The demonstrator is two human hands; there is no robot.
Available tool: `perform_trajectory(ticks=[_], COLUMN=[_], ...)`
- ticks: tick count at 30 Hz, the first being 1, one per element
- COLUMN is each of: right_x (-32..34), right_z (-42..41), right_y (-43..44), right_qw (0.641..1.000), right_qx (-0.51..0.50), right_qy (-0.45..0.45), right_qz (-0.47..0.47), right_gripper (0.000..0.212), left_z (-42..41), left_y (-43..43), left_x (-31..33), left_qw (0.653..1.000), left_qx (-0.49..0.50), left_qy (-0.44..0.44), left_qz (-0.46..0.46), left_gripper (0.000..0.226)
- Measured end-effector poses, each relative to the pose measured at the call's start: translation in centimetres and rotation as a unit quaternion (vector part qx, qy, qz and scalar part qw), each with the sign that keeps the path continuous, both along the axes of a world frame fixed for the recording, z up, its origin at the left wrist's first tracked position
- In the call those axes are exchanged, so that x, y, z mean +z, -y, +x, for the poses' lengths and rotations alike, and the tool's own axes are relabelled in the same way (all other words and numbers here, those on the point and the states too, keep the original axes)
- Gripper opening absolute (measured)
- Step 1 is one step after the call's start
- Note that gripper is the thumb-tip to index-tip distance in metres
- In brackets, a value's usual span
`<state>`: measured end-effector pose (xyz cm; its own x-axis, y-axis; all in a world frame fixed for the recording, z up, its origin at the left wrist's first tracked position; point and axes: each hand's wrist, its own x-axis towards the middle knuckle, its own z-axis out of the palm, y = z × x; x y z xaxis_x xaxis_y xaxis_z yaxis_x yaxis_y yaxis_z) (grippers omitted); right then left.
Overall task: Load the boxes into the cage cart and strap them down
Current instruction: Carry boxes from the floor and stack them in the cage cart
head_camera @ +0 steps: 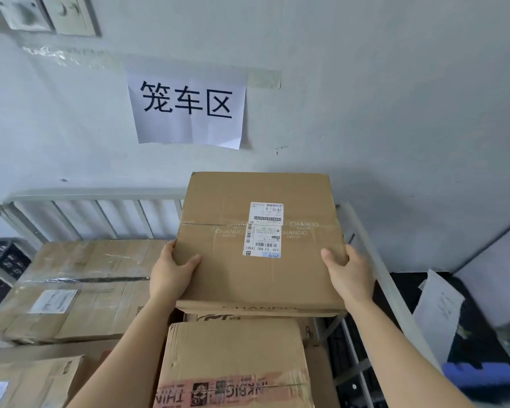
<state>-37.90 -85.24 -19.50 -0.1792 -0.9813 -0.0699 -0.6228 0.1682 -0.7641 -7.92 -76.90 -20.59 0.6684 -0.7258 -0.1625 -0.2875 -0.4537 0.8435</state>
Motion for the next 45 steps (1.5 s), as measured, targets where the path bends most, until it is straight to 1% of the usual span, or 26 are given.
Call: perform_trajectory(ticks=[8, 13, 16, 19, 24, 27, 32, 36, 45], right_x=[-4.9, -8.2, -10.3, -12.3, -15.9, -17.8, -19.6, -20.7, -21.7], right_z=[2.3, 3.4, 3.9, 4.2, 4.0, 3.6, 3.2, 2.8, 2.8], right_y=[4.1, 6.0, 6.3, 6.1, 6.0, 6.0, 6.0, 5.3, 5.9], right_qw=[0.999, 0.997, 0.995, 0.992, 0.987, 0.982, 0.972, 0.961, 0.952], right_qx=[0.006, 0.019, 0.015, 0.012, 0.011, 0.02, 0.032, 0.043, 0.061], right_qy=[-0.005, -0.011, -0.014, -0.017, -0.022, -0.029, -0.019, -0.023, -0.08], right_qz=[0.037, 0.077, 0.101, 0.123, 0.161, 0.183, 0.232, 0.273, 0.29], right_gripper=[0.038, 0.037, 0.041, 0.04, 0.054, 0.058, 0.064, 0.069, 0.077], left_z=[2.8, 3.8, 4.3, 4.5, 4.2, 4.1, 3.8, 3.8, 4.1], left_y=[4.2, 5.1, 5.5, 5.6, 5.2, 4.6, 3.9, 3.4, 4.7], left_x=[-5.0, -8.6, -10.7, -12.6, -15.2, -16.7, -18.5, -19.2, -19.7], left_qw=[0.999, 0.996, 0.993, 0.99, 0.986, 0.981, 0.974, 0.969, 0.964], left_qx=[-0.006, 0.002, 0.002, -0.001, -0.01, -0.011, -0.025, -0.047, -0.075], left_qy=[-0.007, -0.018, -0.022, -0.027, -0.029, -0.039, -0.06, -0.055, -0.021], left_qz=[0.046, 0.088, 0.114, 0.136, 0.165, 0.187, 0.217, 0.237, 0.255], left_gripper=[0.071, 0.073, 0.074, 0.074, 0.074, 0.075, 0.078, 0.078, 0.078])
